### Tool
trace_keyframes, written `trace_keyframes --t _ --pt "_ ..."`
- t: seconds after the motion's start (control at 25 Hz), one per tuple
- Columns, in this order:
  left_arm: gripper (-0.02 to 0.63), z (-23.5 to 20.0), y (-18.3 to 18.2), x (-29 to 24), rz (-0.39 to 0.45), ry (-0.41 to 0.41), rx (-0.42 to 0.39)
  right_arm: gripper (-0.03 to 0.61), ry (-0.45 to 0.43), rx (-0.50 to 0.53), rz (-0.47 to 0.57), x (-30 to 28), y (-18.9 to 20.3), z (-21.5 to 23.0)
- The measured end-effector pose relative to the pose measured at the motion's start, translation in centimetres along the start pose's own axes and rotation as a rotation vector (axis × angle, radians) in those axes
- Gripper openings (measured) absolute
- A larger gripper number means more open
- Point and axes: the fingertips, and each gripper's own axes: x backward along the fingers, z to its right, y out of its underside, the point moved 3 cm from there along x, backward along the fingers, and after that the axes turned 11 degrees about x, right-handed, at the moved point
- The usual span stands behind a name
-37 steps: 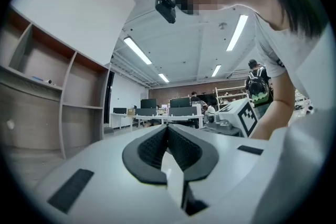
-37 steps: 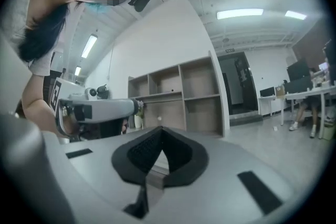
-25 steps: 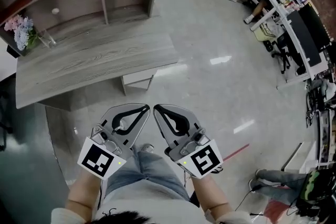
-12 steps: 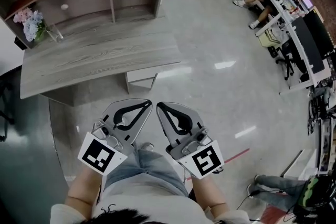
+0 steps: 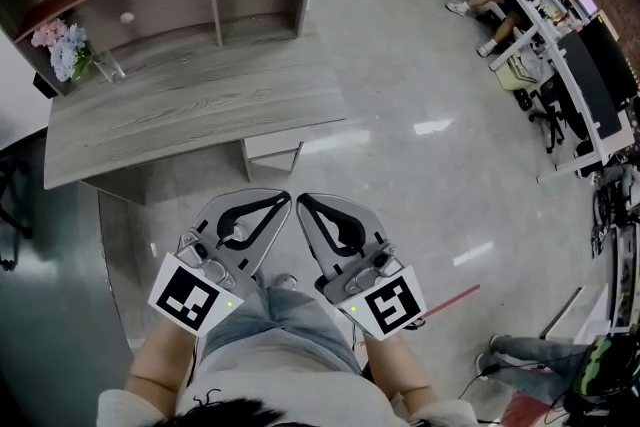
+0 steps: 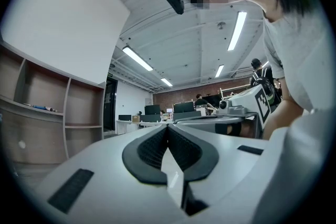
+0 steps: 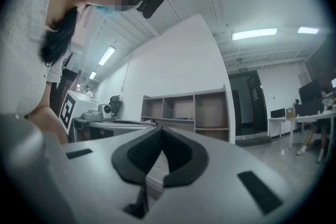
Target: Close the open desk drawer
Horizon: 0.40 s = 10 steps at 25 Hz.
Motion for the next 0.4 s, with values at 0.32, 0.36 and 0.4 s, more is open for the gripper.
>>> trace_keyframes --t 0.32,0.36,0.4 --pt "0.011 0.41 -0.23 0.05 0.008 -0.001 -0.009 0.008 0.001 -0.003 0.01 0.36 -0.17 -0.06" --pt "0.011 0.48 -0.2 0.09 0.008 -0.001 -0.011 0.008 0.001 -0.002 0.01 0.42 -0.16 -0.12" --pt "0.011 0.56 -0.17 0.13 0.009 0.0 -0.012 0.008 0.001 -0.001 0.011 0.47 -0.16 -0.18"
